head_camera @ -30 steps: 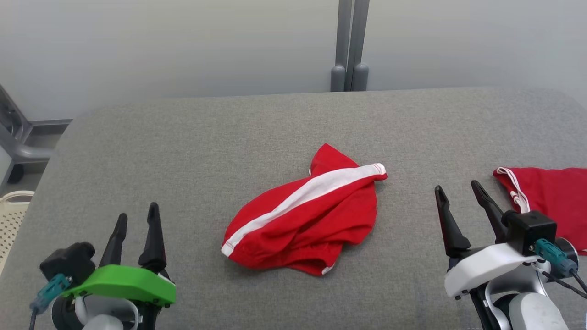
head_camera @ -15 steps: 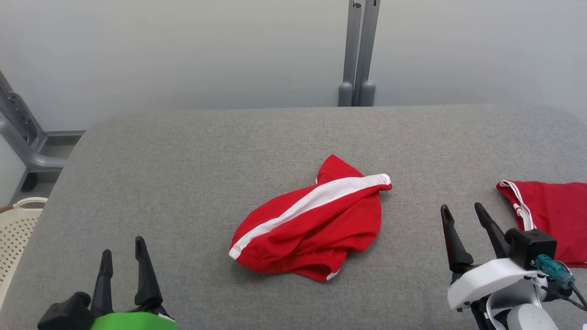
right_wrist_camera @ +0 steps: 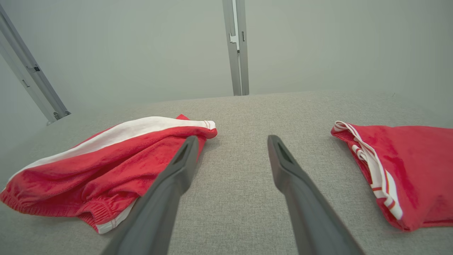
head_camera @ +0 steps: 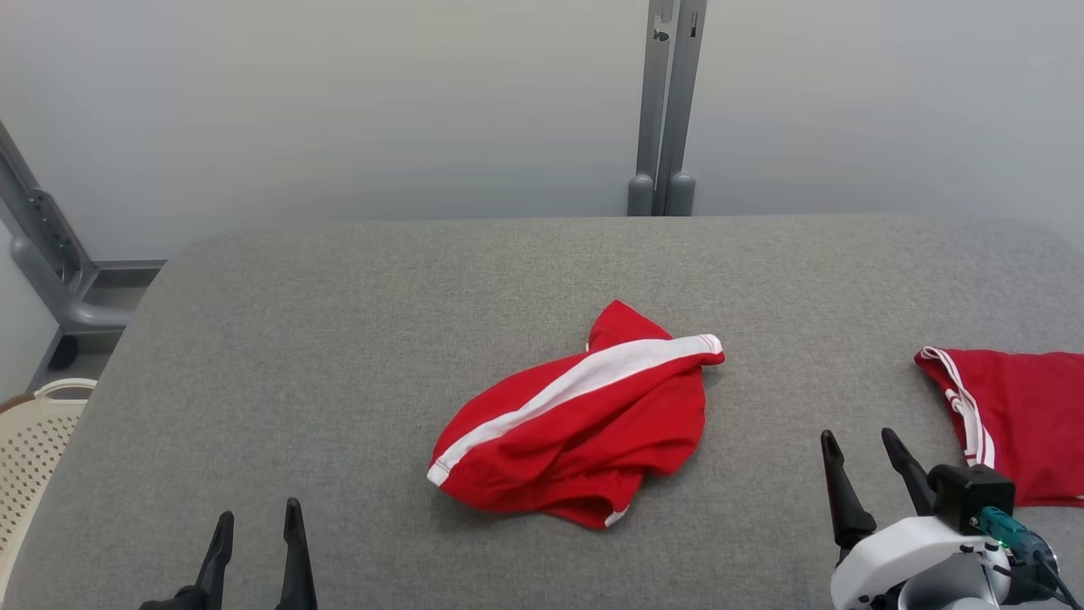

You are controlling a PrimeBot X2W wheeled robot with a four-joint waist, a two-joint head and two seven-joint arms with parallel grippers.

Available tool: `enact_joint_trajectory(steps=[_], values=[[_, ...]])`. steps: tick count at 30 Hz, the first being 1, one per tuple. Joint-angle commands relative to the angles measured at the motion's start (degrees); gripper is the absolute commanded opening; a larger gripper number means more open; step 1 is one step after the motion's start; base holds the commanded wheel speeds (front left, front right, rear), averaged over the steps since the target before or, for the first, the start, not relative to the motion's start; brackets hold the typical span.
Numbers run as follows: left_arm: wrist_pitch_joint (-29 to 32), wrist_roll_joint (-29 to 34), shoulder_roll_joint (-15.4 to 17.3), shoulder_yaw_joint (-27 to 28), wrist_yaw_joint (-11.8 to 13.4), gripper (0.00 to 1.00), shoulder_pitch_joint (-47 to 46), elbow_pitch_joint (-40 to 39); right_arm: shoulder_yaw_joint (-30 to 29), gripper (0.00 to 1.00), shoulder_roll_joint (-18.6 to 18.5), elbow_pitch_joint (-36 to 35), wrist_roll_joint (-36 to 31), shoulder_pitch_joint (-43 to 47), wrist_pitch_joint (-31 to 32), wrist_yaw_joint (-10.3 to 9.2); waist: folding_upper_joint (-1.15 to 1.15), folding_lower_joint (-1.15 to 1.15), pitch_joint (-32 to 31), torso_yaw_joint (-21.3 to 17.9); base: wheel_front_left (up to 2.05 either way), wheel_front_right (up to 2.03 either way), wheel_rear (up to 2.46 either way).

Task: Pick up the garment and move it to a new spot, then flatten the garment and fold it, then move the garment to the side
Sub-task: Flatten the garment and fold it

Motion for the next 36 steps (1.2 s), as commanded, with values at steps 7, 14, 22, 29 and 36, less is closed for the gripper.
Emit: enact_joint_trajectory(steps=[7, 14, 22, 29, 36], values=[[0.1, -0.6, 0.4, 0.5, 0.1, 1.0, 1.3, 0.6, 0.8, 1.0, -0.2, 0.7, -0.7, 0.1, 0.3, -0.02, 0.0, 0.0, 0.0, -0.1, 0.0, 0.0, 0.0], [3.4, -3.6, -0.9, 0.2, -0.3, 1.0, 0.8, 0.9, 2.6, 1.0, -0.2, 0.3, -2.3, -1.7, 2.5, -0.02, 0.0, 0.0, 0.7, -0.3, 0.0, 0.0, 0.0], [21.5, -12.0, -2.5, -2.5, -1.2, 1.0, -7.3, -0.1, 8.2, 1.0, -2.9, 3.1, -4.1, -11.8, 23.4, -0.05, 0.0, 0.0, 2.7, 0.4, 0.0, 0.0, 0.0], [36.3, -12.8, -2.2, -6.4, 1.9, 1.0, -14.9, 1.6, 7.2, 1.0, -6.0, 7.0, 0.1, -21.8, 39.0, -0.05, 0.0, 0.0, 4.8, 1.8, 0.0, 0.0, 0.0], [45.3, -12.7, -2.8, -9.4, 3.5, 1.0, -21.6, 3.7, 7.8, 1.0, -9.0, 9.9, -0.3, -29.2, 42.6, -0.05, 0.0, 0.0, 7.6, 3.7, 0.0, 0.0, 0.0]])
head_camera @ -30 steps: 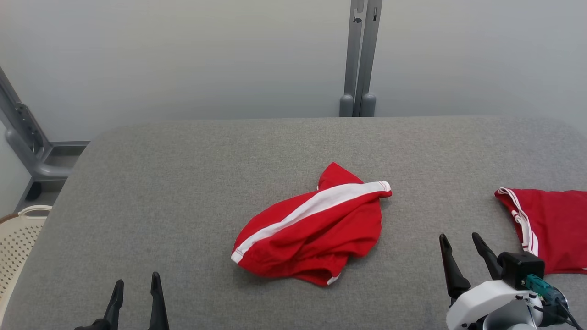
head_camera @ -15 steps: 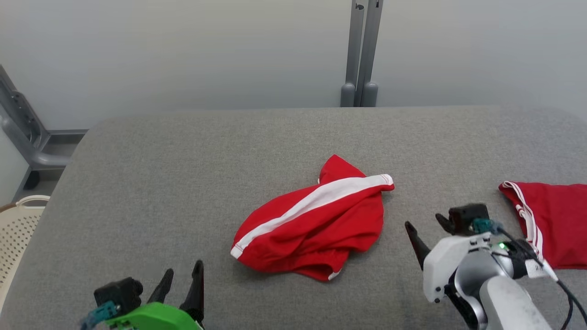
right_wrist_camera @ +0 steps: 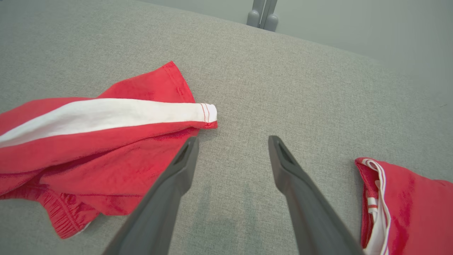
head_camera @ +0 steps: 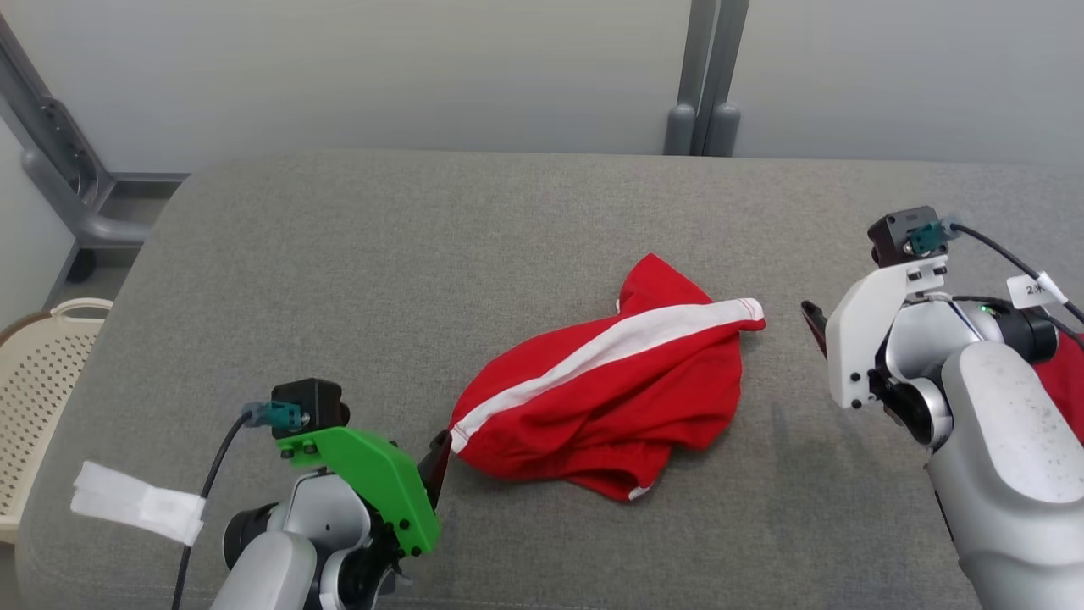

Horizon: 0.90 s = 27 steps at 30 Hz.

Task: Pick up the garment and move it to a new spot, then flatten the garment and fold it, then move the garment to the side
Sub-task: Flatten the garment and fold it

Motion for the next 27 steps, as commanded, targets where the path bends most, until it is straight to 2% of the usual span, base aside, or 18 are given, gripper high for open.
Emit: enact_joint_trajectory(steps=[1, 10, 17, 18, 20, 21, 22, 25, 27], values=[[1.2, -0.8, -0.5, 0.1, 0.4, 1.0, -1.9, 0.9, 0.5, 1.0, -0.3, 0.1, -0.1, -1.2, 0.3, -0.08, 0.0, 0.0, 1.9, 1.0, 0.0, 0.0, 0.0], [7.2, -4.0, -2.1, 0.8, 1.7, 1.0, -9.1, 7.9, 3.6, 1.0, -2.3, -0.3, 0.5, -6.3, 0.6, -0.08, 0.0, 0.0, 6.1, 0.8, 0.0, 0.0, 0.0], [8.7, -5.9, -3.1, 0.8, 1.0, 1.0, -10.4, 9.3, 4.0, 1.0, -3.3, 0.4, 1.1, -8.2, 0.0, -0.08, 0.0, 0.0, 7.9, 0.8, 0.0, 0.0, 0.0], [8.8, -6.0, -3.1, 0.7, 1.0, 0.9, -10.6, 9.4, 4.0, 1.0, -3.4, 0.6, 1.1, -8.4, 0.2, -0.08, 0.0, 0.0, 8.2, 0.8, 0.0, 0.0, 0.0], [9.3, -6.4, -3.3, 0.5, 0.8, 0.81, -10.9, 9.8, 4.3, 1.0, -3.4, 0.8, 1.3, -8.8, 0.2, -0.08, 0.0, 0.0, 8.6, 1.0, 0.0, 0.0, 0.0], [9.5, -6.7, -3.5, 0.3, 0.7, 0.72, -11.0, 9.9, 4.4, 1.0, -3.5, 1.0, 1.3, -9.1, 0.3, -0.08, 0.0, 0.0, 8.8, 1.0, 0.0, 0.0, 0.0], [9.9, -7.1, -3.6, 0.2, 0.5, 0.72, -11.0, 9.9, 4.4, 1.0, -3.6, 1.1, 1.5, -9.2, 0.3, -0.08, 0.0, 0.0, 9.0, 1.1, 0.0, 0.0, 0.0], [10.3, -8.9, -4.3, 0.4, 0.1, 1.0, -11.0, 9.1, 4.6, 1.0, -3.6, 1.7, 1.6, -9.7, 0.0, -0.08, 0.0, 0.0, 9.4, 1.3, 0.0, 0.0, 0.0], [10.3, -10.4, -4.8, 0.5, -0.1, 1.0, -10.9, 8.6, 4.6, 1.0, -3.8, 2.0, 1.6, -10.0, -0.2, -0.08, 0.0, 0.0, 9.4, 1.5, 0.0, 0.0, 0.0]])
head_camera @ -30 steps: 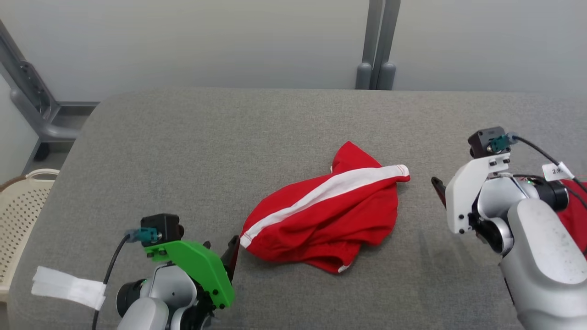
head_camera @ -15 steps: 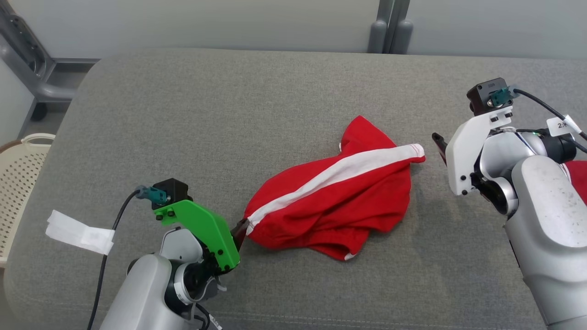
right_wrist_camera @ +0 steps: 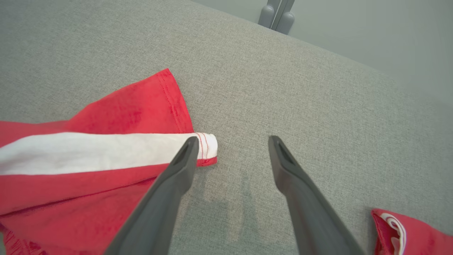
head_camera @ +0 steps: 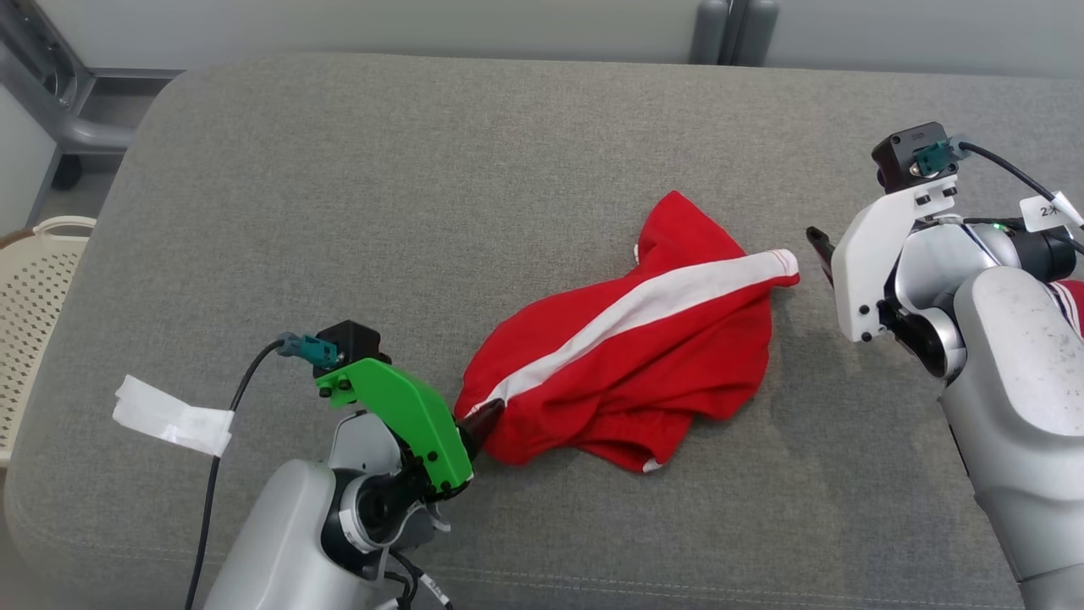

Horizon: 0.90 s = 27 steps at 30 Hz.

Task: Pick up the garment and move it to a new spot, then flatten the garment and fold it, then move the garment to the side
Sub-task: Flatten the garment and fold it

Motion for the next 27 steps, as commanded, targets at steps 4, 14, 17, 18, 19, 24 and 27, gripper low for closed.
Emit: enact_joint_trajectory(steps=[4, 14, 17, 18, 19, 24, 27], values=[[1.0, -2.6, -0.8, -0.5, -0.6, 1.0, -0.1, -1.4, 0.1, 1.0, -0.4, 1.0, 0.2, -0.4, -0.9, -0.08, 0.0, 0.0, -0.2, 0.4, 0.0, 0.0, 0.0], [0.9, -0.7, 0.0, -1.8, 1.3, 0.12, 0.9, -1.4, 0.9, 1.0, -0.3, 1.8, 0.2, -0.9, -1.1, -0.08, 0.0, 0.0, -0.2, 0.1, 0.0, 0.0, 0.0], [0.5, 0.0, 0.5, -2.1, 1.5, 0.0, 0.6, -2.0, 1.2, 1.0, -1.0, 2.3, 0.4, -1.6, 0.6, -0.08, 0.0, 0.0, 0.4, 0.3, 0.0, 0.0, 0.0], [0.5, 0.0, 0.5, -2.1, 1.5, 0.0, 0.6, -2.0, 1.2, 1.0, -1.0, 2.3, 0.4, -1.6, 0.6, -0.08, 0.0, 0.0, 0.4, 0.3, 0.0, 0.0, 0.0], [0.4, -0.1, 0.5, -2.1, 1.4, 0.0, 0.5, -2.2, 1.2, 1.0, -0.9, 2.7, 1.1, -1.8, 1.0, -0.08, 0.0, 0.0, 0.6, 0.4, 0.0, 0.0, 0.0], [-0.1, -0.1, 0.3, -2.5, 1.0, 0.0, 0.0, -2.8, 1.1, 1.0, -0.5, 6.2, 2.7, -3.8, 1.8, -0.08, 0.0, 0.0, 1.8, 1.2, 0.0, 0.0, 0.0], [-0.4, 0.0, 0.0, -3.1, 0.8, 0.0, -0.6, -2.8, 1.4, 1.0, -0.1, 9.3, 4.4, -5.0, 2.8, -0.08, 0.0, 0.0, 2.5, 1.9, 0.0, 0.0, 0.0]])
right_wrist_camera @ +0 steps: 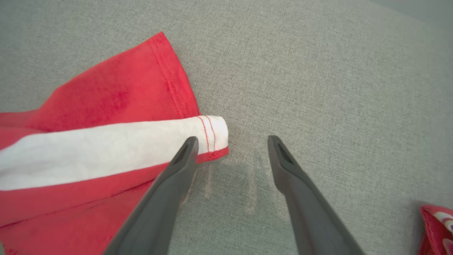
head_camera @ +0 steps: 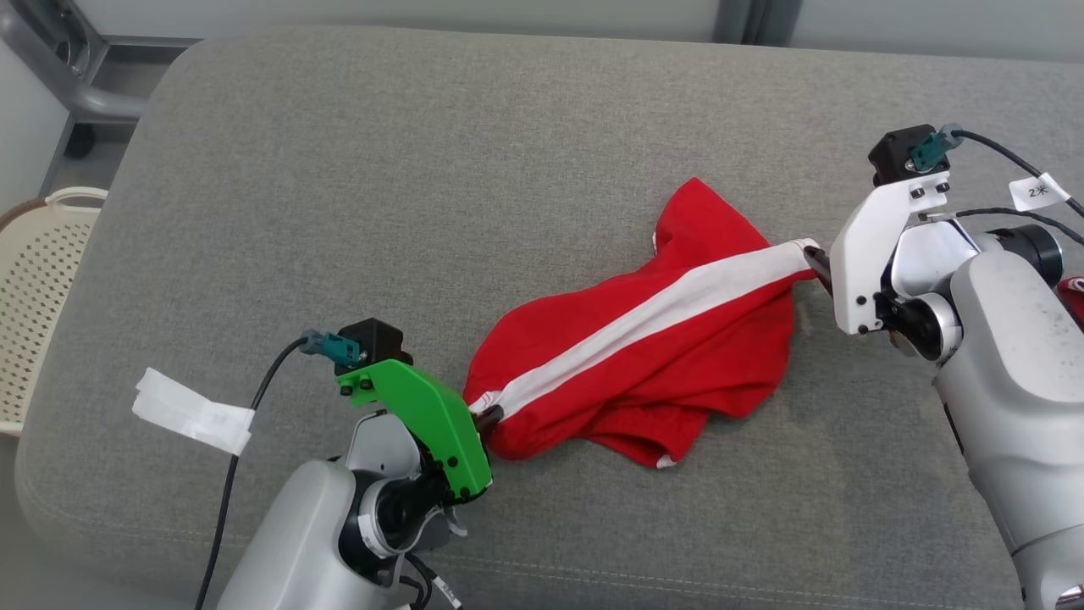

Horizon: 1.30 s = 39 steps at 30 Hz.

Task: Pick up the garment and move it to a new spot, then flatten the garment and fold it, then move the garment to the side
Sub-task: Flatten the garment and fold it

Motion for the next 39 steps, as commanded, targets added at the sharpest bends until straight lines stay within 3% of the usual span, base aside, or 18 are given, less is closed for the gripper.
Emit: enact_joint_trajectory(steps=[1, 12, 16, 17, 19, 20, 22, 29, 39], values=[[-0.3, 0.1, -0.1, -0.2, -0.2, 0.0, -1.0, -0.2, -0.3, 1.0, 0.2, 0.9, 1.2, -1.0, 0.1, -0.08, 0.0, 0.0, 0.7, 0.7, 0.0, 0.0, 0.0], [-1.7, -0.9, -0.7, -1.0, -0.7, 0.0, -2.0, 0.3, -0.6, 1.0, 0.9, 8.7, 5.3, -3.6, -1.4, -0.08, 0.0, 0.0, 2.8, 2.3, 0.0, 0.0, 0.0], [-2.1, -0.9, -0.7, -1.1, -0.5, 0.0, -2.4, 0.6, -1.3, 0.98, 2.4, 10.5, 9.6, -4.5, -1.6, -0.08, 0.0, 0.0, 3.4, 2.3, 0.0, 0.0, 0.0], [-2.3, -0.9, -0.7, -1.1, -0.5, 0.0, -2.4, 0.6, -1.5, 0.66, 2.7, 10.9, 10.6, -4.5, -1.2, -0.08, 0.0, 0.0, 3.4, 2.3, 0.0, 0.0, 0.0], [-2.4, -1.0, -0.7, -1.1, -0.6, 0.0, -2.5, 0.9, -0.8, 0.29, 2.2, 11.4, 11.5, -5.0, -0.8, -0.08, 0.0, 0.0, 3.5, 2.2, 0.0, 0.0, 0.0], [-2.4, -1.0, -0.7, -1.1, -0.6, 0.0, -2.5, 1.0, -0.6, 0.16, 2.0, 11.5, 11.6, -5.2, -0.9, -0.08, 0.0, 0.0, 3.4, 2.2, 0.0, 0.0, 0.0], [-2.5, -1.1, -0.6, -1.1, -0.6, 0.0, -2.5, 1.2, -0.1, 0.0, 1.8, 11.7, 11.9, -5.3, -1.4, -0.08, 0.0, 0.0, 3.3, 2.1, 0.0, 0.0, 0.0], [-4.0, -1.0, -0.7, -0.5, -1.1, 0.0, -2.7, 1.1, 1.3, 0.0, 0.5, 11.6, 12.1, -5.5, -3.1, -0.08, 0.0, 0.0, 2.7, 1.9, 0.0, 0.0, 0.0], [-16.3, -0.5, -0.9, 4.3, -3.4, 0.0, -7.6, -0.9, -0.5, 0.0, 0.0, 7.2, 15.1, -7.0, -10.7, -0.08, 0.0, 0.0, -0.2, 0.1, 0.0, 0.0, 0.0]])
